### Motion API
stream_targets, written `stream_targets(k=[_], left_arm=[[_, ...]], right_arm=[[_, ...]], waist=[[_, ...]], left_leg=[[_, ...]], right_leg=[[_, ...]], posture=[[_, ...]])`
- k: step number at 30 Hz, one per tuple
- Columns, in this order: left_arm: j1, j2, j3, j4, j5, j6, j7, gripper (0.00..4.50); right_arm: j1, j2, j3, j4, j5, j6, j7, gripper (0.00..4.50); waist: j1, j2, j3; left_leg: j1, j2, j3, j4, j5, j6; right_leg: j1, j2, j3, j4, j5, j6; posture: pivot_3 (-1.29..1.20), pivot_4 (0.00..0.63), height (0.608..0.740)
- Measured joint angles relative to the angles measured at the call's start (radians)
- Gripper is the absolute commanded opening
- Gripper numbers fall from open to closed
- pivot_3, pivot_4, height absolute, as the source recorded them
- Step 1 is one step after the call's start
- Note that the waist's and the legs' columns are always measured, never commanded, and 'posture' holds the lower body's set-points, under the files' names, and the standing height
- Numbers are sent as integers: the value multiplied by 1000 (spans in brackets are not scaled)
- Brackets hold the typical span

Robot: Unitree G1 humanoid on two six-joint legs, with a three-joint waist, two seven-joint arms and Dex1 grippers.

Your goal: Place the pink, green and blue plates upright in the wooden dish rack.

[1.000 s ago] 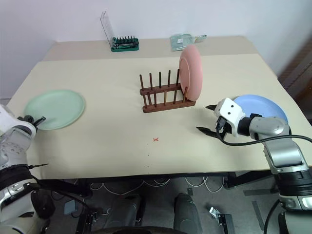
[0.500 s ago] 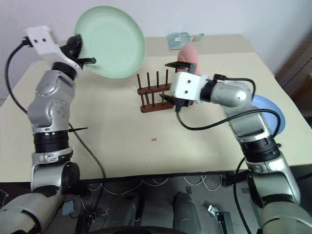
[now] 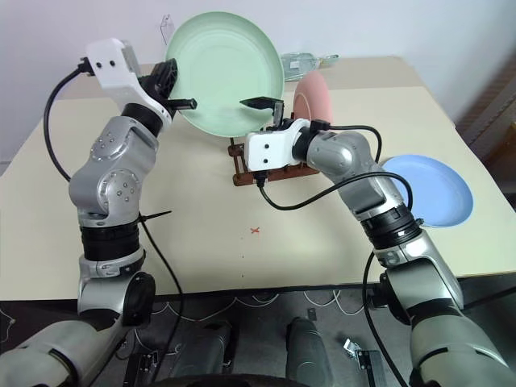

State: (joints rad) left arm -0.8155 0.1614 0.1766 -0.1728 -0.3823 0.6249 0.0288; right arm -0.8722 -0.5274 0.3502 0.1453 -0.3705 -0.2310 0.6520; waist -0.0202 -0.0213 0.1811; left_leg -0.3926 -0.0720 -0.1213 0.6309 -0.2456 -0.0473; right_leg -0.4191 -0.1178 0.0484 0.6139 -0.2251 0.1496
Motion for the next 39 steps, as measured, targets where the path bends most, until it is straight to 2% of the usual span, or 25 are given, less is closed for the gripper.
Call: stream_targets(k=[1, 2, 4, 5, 6, 8, 13, 17, 19, 22, 26, 31, 36, 39], left_arm=[[0, -2, -3, -7, -1, 5, -1, 0], [0, -3, -4, -12, -2, 8, -1, 0], [0, -4, -3, -23, -1, 18, -2, 0], [0, -4, -3, -25, -1, 19, -2, 0], [0, -4, -3, -25, -1, 20, -3, 0], [0, -4, -1, -25, -1, 23, -3, 0], [0, -3, 16, -17, -1, 22, 0, 0], [-18, -10, 68, 16, -18, -10, 23, 1485], [-33, 1, 105, 45, -20, -39, 43, 2482], [-42, 90, 190, 105, 1, -92, 81, 3940], [-5, 212, 261, 179, 34, -147, 63, 3940], [217, 356, 262, 230, 16, -184, -179, 3940], [515, 382, 154, 147, -58, -161, -477, 3940], [567, 383, 130, 76, -99, -151, -556, 3940]], right_arm=[[0, 1, 5, 7, -7, -8, -1, 3676], [0, 1, 8, 16, -15, -18, -3, 3205], [0, 1, 8, 28, -23, -30, -7, 2123], [0, 1, 8, 32, -28, -35, -8, 1734], [0, 2, 8, 36, -29, -38, -8, 1050], [0, 2, 7, 36, -31, -42, -14, 117], [0, 7, 5, 36, -40, -60, -24, 51], [0, 16, 5, 35, -43, -69, -32, 0], [0, 19, 5, 35, -43, -72, -38, 0], [1, 18, -9, 36, -39, -69, -46, 0], [4, 41, -44, 35, 7, -38, -48, 0], [17, 149, -148, -47, 259, 160, 1, 0], [32, 239, -244, -189, 545, 428, 42, 0], [32, 257, -285, -221, 653, 557, 40, 0]], waist=[[1, 0, 0], [1, 0, 0], [2, 0, 0], [2, 0, 0], [2, 0, 0], [2, 0, 0], [2, 0, 0], [1, 0, 0], [0, 0, 0], [-6, 0, 0], [-2, 0, 0], [-7, 0, 0], [-7, 0, 0], [1, 0, 0]], left_leg=[[0, 0, 0, 0, 0, 0], [0, 0, 0, 0, 0, 0], [0, 0, 0, 0, 0, 0], [0, 0, 0, 0, 0, 0], [0, 0, 0, 0, 0, 0], [0, 0, 0, 0, 0, 0], [0, 0, 0, 0, 0, 0], [0, 0, 0, 0, 0, 0], [0, 0, 0, 0, 0, 0], [0, 0, 0, 0, 0, -1], [0, 0, 0, -1, 0, -1], [0, 0, 0, -1, 0, -1], [0, 1, -2, -1, -2, 4], [0, 1, -3, -2, -2, 4]], right_leg=[[0, 0, 0, 0, 0, 0], [0, 0, 0, 0, 0, 0], [0, 0, 0, 0, 0, 0], [0, 0, 0, 0, 0, 0], [0, 0, 0, 0, 0, 0], [0, 0, 0, 0, 0, 0], [0, 0, 0, 0, 0, 0], [0, 0, 0, 0, 0, 0], [0, 0, 0, 0, 0, 0], [-1, 1, 1, 0, 0, 0], [-1, 0, 1, 0, 0, 0], [-1, 0, 1, 1, 0, 0], [-1, 0, 0, 1, 1, -2], [-2, 1, -1, 1, 2, -3]], posture=[[0, 150, 740], [0, 150, 740], [0, 150, 740], [0, 150, 740], [0, 150, 740], [0, 150, 740], [0, 150, 740], [0, 150, 740], [0, 150, 740], [0, 150, 740], [0, 150, 740], [0, 150, 740], [0, 150, 740], [0, 150, 740]])
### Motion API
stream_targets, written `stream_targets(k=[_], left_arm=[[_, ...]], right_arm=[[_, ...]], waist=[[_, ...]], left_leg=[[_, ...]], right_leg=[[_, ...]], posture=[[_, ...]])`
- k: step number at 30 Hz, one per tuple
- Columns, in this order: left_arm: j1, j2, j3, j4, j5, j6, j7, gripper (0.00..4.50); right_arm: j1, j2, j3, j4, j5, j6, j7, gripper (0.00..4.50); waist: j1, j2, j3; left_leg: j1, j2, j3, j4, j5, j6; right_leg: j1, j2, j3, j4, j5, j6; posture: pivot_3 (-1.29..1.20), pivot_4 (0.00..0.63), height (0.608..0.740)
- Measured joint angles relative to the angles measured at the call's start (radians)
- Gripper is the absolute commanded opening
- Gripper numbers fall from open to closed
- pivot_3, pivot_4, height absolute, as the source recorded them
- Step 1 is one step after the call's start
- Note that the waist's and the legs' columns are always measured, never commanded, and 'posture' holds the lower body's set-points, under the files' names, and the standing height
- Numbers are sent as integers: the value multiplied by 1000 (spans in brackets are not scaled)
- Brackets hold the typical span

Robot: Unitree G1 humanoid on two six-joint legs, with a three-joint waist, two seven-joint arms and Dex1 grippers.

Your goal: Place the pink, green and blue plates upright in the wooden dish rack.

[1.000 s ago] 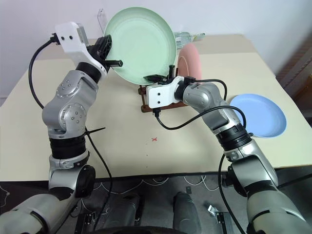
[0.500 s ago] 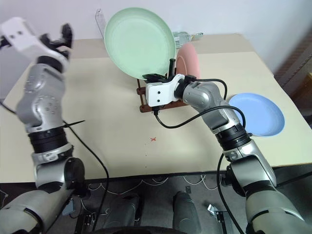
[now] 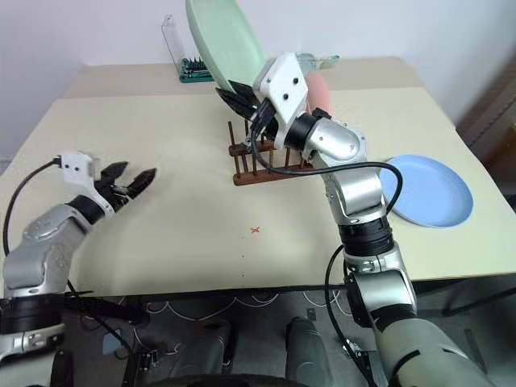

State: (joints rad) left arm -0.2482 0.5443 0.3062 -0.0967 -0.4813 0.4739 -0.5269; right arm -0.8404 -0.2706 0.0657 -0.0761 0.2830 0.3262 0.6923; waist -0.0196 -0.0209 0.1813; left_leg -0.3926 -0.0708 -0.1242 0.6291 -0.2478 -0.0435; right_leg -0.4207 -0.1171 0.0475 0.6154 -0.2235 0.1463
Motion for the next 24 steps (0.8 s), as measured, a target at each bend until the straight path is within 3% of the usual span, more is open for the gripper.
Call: stream_targets(k=[5, 10, 24], left_arm=[[164, 42, -114, -84, 12, 11, -116, 3940], [165, 18, -168, -145, -8, 19, -164, 3940], [158, -19, -254, -222, -16, 23, -208, 3940]], right_arm=[[2, 2, -106, -19, 221, 251, -8, 0], [-4, 12, -196, 7, 347, 381, -67, 0], [-34, 10, -281, 150, 434, 504, -195, 0]], waist=[[-2, 3, 0], [2, 3, 0], [-1, 3, 0]], left_leg=[[1, 0, 3, -2, 0, 0], [0, 1, 3, -1, 0, 0], [0, 1, 4, -2, 0, 0]], right_leg=[[-1, 0, 1, 0, 0, 0], [-2, 0, 1, 1, 0, -1], [-3, 0, 1, 1, 0, -1]], posture=[[0, 150, 740], [0, 150, 740], [0, 150, 740]])
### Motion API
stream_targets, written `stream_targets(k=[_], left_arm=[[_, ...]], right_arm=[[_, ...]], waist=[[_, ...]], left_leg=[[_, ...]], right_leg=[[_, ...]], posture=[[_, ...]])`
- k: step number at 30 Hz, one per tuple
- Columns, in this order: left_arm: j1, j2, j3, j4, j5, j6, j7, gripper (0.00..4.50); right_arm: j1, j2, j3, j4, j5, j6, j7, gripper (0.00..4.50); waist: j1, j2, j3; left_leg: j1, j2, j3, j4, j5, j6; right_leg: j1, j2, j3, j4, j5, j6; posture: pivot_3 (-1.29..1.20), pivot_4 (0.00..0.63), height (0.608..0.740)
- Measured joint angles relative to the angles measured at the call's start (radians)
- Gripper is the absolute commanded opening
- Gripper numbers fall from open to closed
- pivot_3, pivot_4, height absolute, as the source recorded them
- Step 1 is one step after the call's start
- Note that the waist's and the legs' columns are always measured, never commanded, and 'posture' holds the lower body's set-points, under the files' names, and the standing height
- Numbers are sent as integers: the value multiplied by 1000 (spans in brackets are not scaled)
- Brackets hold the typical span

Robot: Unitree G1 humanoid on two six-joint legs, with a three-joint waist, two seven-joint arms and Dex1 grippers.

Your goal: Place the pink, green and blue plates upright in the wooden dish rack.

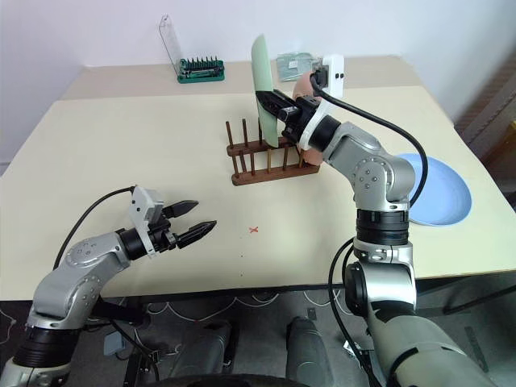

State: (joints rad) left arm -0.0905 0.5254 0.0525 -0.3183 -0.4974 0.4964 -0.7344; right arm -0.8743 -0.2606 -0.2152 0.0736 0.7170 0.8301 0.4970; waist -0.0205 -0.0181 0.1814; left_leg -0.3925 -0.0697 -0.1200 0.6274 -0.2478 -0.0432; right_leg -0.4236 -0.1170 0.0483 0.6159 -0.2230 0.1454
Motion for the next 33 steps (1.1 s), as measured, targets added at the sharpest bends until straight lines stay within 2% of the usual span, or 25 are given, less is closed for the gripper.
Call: stream_targets(k=[9, 13, 18, 24, 33], left_arm=[[2, -1, -12, -26, -4, -1, -8, 3940], [1, -8, -22, -29, -4, -3, -8, 3992], [1, -15, -30, -29, -4, -6, -8, 3992], [1, -15, -31, -26, 1, -20, -10, 3992], [-1, -26, -32, -12, 13, -50, -11, 3992]], right_arm=[[-28, 6, -50, 48, 53, 86, -99, 0], [-28, 6, -53, 62, 54, 115, -124, 1450], [-28, 6, -60, 65, 54, 121, -135, 3926], [-31, -19, -36, 46, 41, 121, -134, 3926], [-40, -147, 23, -135, 30, 124, -88, 3926]], waist=[[0, 0, 0], [0, 0, 0], [0, 0, 0], [0, 0, 0], [1, 0, 0]], left_leg=[[0, 0, 0, 0, 0, 0], [0, 0, 0, 0, 0, 0], [0, 0, 0, 0, 0, 0], [0, 0, 0, 0, 0, 0], [0, 0, 0, 0, 0, 0]], right_leg=[[0, 0, 0, 0, 0, 0], [0, 0, 0, 0, 0, 0], [0, 0, 0, 0, 0, 0], [0, 0, 0, 0, 0, 0], [0, 0, 0, -1, 0, 0]], posture=[[0, 150, 740], [0, 150, 740], [0, 150, 740], [0, 150, 740], [0, 150, 740]])
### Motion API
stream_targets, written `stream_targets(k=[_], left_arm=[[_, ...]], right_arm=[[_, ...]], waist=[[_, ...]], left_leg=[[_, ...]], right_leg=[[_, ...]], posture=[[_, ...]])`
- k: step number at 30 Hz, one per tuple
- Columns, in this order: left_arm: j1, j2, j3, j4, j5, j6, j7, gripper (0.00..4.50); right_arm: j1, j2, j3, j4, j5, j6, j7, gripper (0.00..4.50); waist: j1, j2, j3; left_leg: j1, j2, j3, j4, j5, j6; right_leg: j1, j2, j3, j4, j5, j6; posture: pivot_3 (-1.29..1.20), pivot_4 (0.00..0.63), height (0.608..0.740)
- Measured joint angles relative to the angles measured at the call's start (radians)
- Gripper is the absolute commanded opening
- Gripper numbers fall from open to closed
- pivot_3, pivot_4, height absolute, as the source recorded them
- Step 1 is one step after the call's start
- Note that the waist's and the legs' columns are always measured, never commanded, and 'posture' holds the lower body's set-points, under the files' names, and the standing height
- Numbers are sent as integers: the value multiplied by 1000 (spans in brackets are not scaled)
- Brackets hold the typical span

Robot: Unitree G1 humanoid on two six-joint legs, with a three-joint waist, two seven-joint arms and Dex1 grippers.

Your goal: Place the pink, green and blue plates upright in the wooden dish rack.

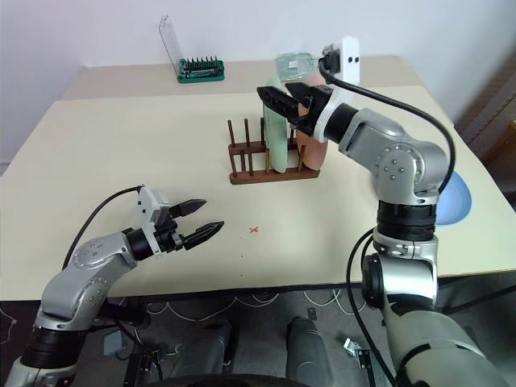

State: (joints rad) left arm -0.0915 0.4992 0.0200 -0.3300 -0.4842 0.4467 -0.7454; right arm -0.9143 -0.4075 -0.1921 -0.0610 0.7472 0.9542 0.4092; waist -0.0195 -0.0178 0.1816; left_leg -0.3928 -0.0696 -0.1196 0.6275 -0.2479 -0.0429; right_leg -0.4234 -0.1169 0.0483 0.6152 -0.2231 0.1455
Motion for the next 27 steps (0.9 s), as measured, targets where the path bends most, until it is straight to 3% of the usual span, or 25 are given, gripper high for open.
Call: stream_targets(k=[5, 9, 11, 12, 14, 17, 20, 27], left_arm=[[-15, 0, 4, 26, 18, -28, 2, 3992], [-35, 14, 8, 64, 42, -62, -1, 3992], [-45, 14, 7, 79, 49, -71, -4, 3992], [-62, 14, 5, 94, 49, -75, -14, 3992], [-67, 38, 27, 122, 50, -85, -21, 3992], [-90, 48, 39, 162, 51, -90, -43, 3992], [-114, 51, 33, 185, 51, -102, -77, 3992], [-105, 59, 10, 168, 37, -80, -140, 3992]], right_arm=[[25, -164, -39, -157, 25, -12, 98, 3926], [153, -315, -123, -222, 50, -52, 229, 3926], [236, -390, -148, -230, 36, -83, 284, 3926], [338, -479, -152, -238, -14, -126, 322, 3926], [476, -557, -149, -200, -102, -160, 355, 3926], [626, -613, -116, -164, -225, -239, 377, 3926], [744, -633, -5, -129, -371, -325, 366, 3926], [749, -610, 105, 34, -551, -408, 298, 3926]], waist=[[8, 0, 0], [8, 0, 0], [5, -1, 0], [10, -1, 0], [9, -1, 0], [2, 1, 0], [1, 1, 0], [7, 1, 0]], left_leg=[[-1, 0, 0, 1, -1, 1], [0, 0, 1, 2, -1, 2], [0, 0, 1, 2, -1, 2], [0, 0, 1, 2, -2, 3], [0, 0, 2, 3, -2, 3], [1, 0, 4, 3, -2, 3], [2, 1, 4, 3, -2, 3], [1, 0, 4, 3, -2, 3]], right_leg=[[2, 0, 0, -2, 0, 0], [4, -1, -1, -3, 0, 1], [4, -1, 0, -3, 0, 1], [4, -1, -1, -3, -1, 1], [5, -1, -1, -3, -1, 1], [5, -1, 1, -3, -1, 1], [5, -1, 1, -3, -1, 1], [5, -1, 1, -3, -1, 1]], posture=[[0, 150, 740], [0, 150, 740], [0, 150, 740], [0, 150, 740], [0, 150, 740], [0, 150, 740], [0, 150, 740], [0, 150, 740]])
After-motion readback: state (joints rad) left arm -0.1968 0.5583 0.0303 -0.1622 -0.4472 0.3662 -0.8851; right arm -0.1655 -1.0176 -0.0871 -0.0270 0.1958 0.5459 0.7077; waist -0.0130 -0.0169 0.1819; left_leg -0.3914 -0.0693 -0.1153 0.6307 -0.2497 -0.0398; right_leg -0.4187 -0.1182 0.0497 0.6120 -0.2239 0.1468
